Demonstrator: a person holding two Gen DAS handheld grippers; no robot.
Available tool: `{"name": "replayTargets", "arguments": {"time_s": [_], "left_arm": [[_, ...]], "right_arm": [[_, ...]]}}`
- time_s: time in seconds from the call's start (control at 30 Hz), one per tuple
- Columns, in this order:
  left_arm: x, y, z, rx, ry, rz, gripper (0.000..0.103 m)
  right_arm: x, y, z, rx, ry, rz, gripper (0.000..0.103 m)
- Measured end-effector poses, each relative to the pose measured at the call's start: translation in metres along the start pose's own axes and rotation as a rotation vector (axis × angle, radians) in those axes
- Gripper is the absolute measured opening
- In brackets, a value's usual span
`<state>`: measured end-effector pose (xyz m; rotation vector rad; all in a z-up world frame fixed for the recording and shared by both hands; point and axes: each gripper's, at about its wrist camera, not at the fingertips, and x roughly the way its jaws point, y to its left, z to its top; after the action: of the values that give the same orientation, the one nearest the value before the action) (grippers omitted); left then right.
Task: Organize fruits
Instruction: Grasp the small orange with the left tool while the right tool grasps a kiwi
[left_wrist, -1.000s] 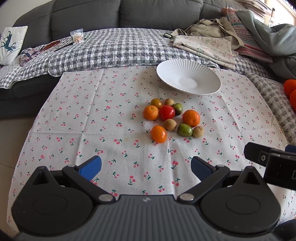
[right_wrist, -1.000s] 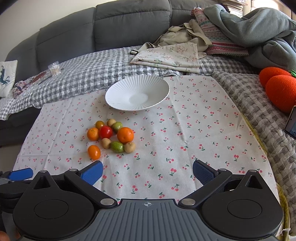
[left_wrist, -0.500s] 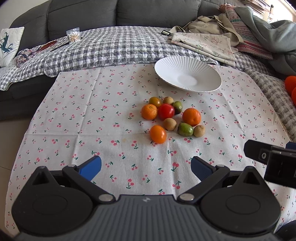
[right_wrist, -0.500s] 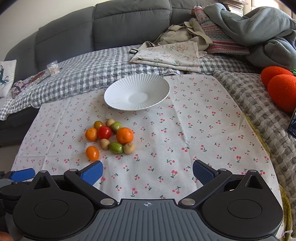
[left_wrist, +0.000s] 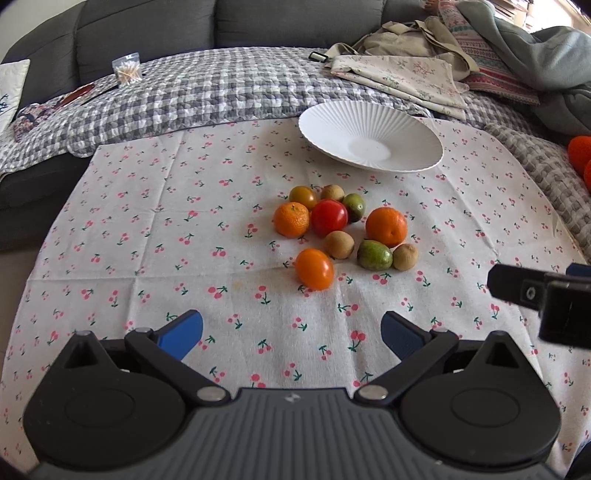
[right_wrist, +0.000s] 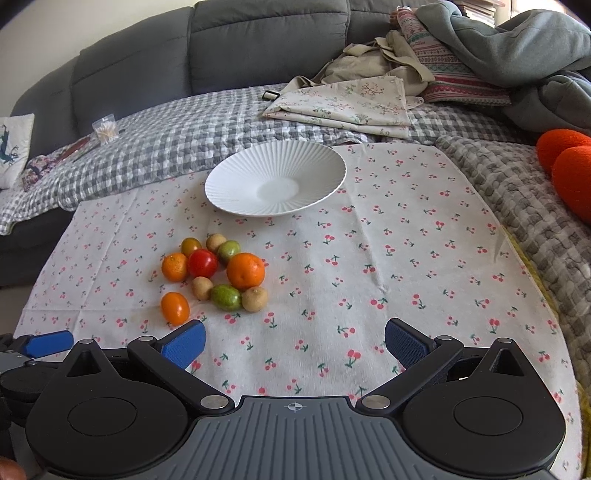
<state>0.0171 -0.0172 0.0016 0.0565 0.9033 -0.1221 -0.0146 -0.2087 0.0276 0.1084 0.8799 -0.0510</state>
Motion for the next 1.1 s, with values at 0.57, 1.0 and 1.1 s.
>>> {"name": "replayTargets", "arguments": {"time_s": [0.57,1.0,1.1], "left_arm": [[0.050,0.007,0.013,0.090,0.006,-0.083,0.074],[0.077,-0.003,0.023,0.160,0.001,-0.118,0.032],[0.078,-0.004,0.024,0.176,-0.003,-0.112,0.031]], "right_arm": [[0.066,-0.033,0.018,-0.002,-0.007,0.204,0.096],[0.120,-0.013,0.018,-0.080,0.067,0.340,0.055],[0.123,-0.013,0.016,-0.086,0.078,0.351,0.044]]}}
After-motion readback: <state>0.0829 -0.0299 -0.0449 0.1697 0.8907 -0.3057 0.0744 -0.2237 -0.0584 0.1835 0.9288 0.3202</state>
